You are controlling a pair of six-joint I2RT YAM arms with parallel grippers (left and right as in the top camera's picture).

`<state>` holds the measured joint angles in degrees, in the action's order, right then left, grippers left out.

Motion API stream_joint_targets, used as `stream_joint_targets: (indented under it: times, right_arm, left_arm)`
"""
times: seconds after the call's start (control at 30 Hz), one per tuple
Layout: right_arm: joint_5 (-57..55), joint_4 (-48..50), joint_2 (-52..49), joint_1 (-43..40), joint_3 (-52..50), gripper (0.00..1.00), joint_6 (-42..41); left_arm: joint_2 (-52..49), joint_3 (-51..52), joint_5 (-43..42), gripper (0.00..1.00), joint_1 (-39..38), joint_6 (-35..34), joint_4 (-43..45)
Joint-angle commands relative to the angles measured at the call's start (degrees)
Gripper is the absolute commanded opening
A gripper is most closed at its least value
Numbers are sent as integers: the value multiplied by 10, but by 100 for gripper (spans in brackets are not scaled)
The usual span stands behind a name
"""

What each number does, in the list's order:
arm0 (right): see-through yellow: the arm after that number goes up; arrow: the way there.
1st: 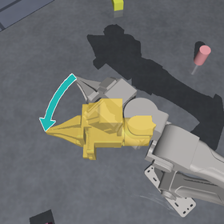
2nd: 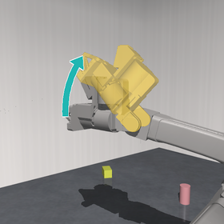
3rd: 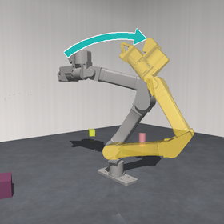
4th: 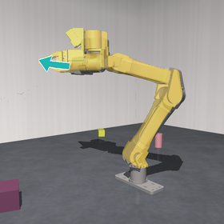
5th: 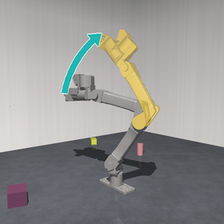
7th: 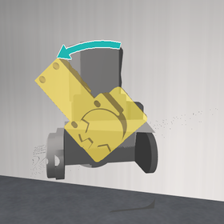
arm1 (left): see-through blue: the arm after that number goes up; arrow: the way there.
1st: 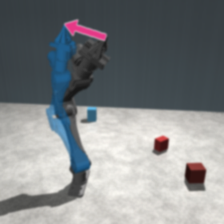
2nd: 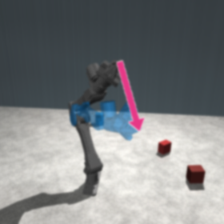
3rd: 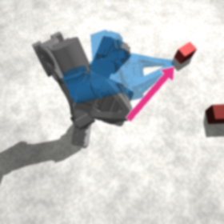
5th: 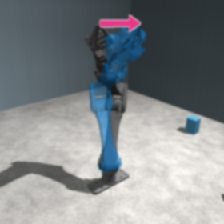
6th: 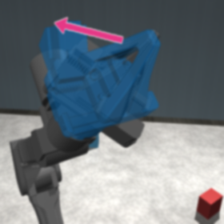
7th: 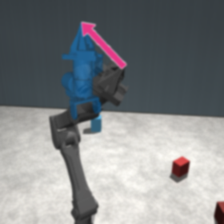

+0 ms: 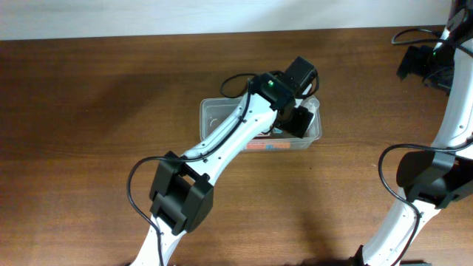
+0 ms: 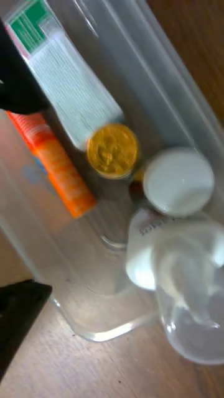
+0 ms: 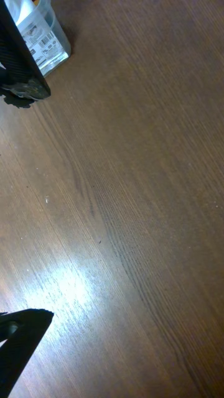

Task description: Pack container

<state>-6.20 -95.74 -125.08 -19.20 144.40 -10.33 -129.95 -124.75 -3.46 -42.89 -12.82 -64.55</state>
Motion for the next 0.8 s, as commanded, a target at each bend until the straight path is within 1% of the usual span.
stream_joint_targets:
  times: [0.0,0.07,0.23,0.27,0.4,0.43,0.63,0.77]
  right_arm:
    - [-5,2,19,-3,-2,98,-3]
    - [-5,2,19,-3,-2,98,-2]
    - [-5,2,19,-3,-2,98,-2]
    - [-5,2,19,-3,-2,98,-2]
    - [-5,2,19,-3,-2,98,-2]
    - [-5,2,19,-3,-2,98,-2]
    - [-5,2,19,-3,-2,98,-3]
    - [-5,2,19,-3,-2,98,-2]
  left_arm:
    - [-3,-69,44,95,27,12,-43]
    - [-3,-114,64,99,42,12,-87]
    - [-3,-227,83,99,83,12,-195]
    - [-3,-266,92,99,100,12,-241]
    - [-3,-331,95,99,134,14,-322]
    - [3,-331,81,99,142,28,-322]
    - [55,-317,78,99,169,34,-322]
    - [123,-256,83,99,172,40,-322]
